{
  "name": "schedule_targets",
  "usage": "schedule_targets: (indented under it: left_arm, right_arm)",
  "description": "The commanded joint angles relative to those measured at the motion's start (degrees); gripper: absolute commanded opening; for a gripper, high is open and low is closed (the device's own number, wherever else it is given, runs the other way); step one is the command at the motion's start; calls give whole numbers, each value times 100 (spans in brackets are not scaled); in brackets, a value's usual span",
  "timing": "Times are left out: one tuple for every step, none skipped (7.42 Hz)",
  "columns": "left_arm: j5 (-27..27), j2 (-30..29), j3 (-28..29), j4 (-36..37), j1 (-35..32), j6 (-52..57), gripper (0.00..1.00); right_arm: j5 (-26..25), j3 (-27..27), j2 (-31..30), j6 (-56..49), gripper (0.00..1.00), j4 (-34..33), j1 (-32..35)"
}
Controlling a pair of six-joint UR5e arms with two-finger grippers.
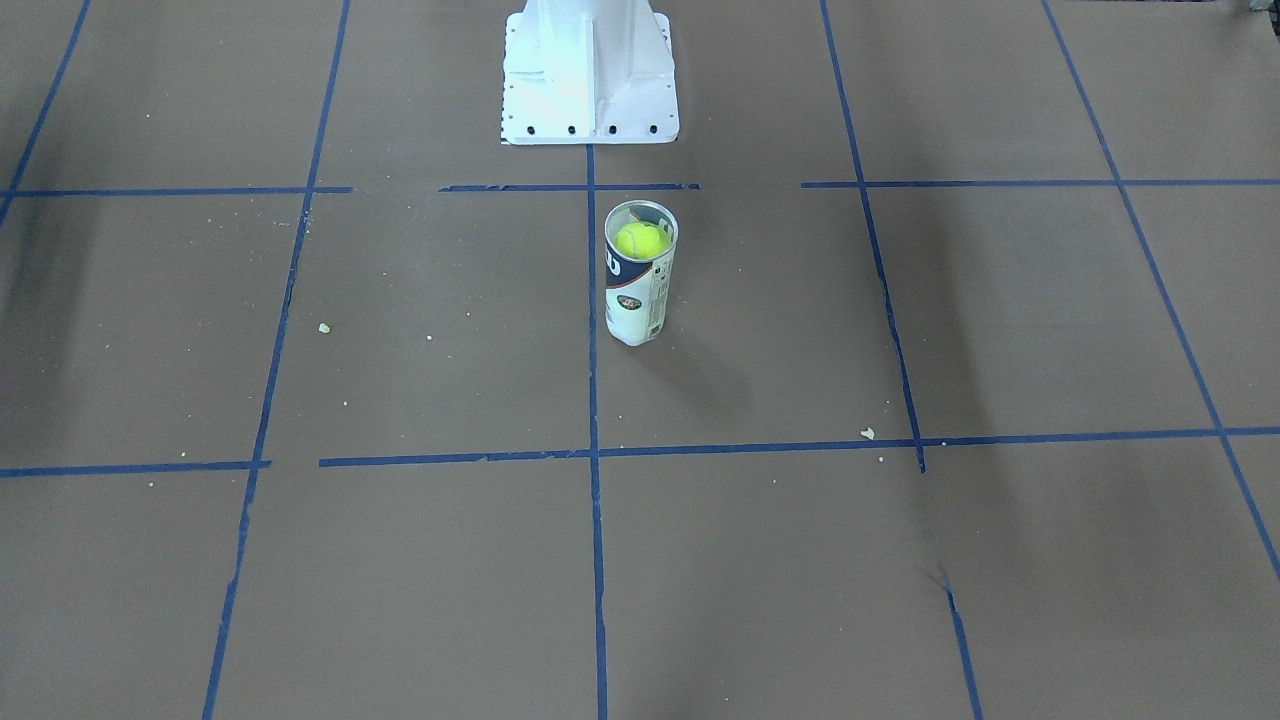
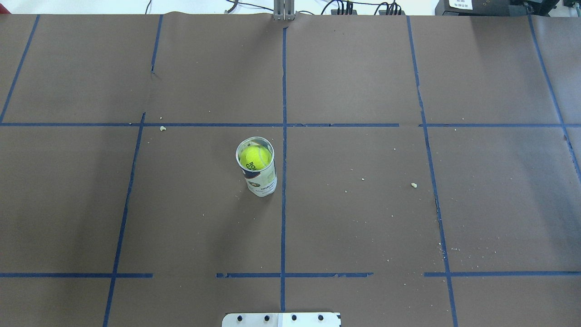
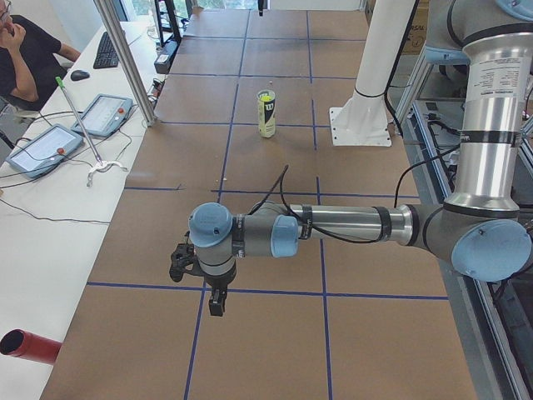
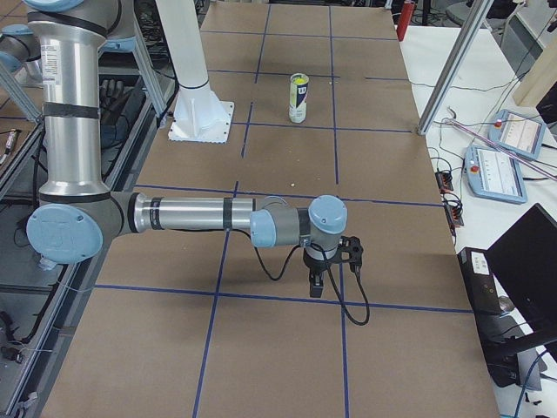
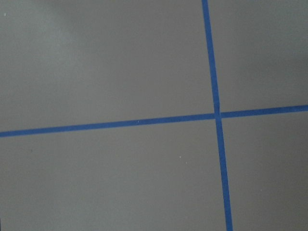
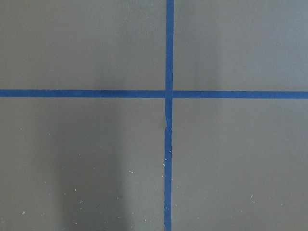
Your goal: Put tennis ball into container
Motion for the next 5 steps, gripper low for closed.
schedule_targets:
  left_arm:
    - [-192, 11, -369, 307, -18, 7, 100]
    - [-464, 2, -396, 290, 9, -28, 100]
    - [-484, -15, -388, 238, 26, -28, 100]
    - [-475, -15, -344, 220, 122, -11, 100]
    - [-484, -15, -283, 220, 323, -11, 100]
  right_arm:
    - [0, 0, 0, 0, 100, 0, 2]
    - [0, 0, 0, 0, 100, 0, 2]
    - [0, 0, 0, 0, 100, 0, 2]
    - [0, 0, 0, 0, 100, 0, 2]
    - [0, 0, 0, 0, 100, 0, 2]
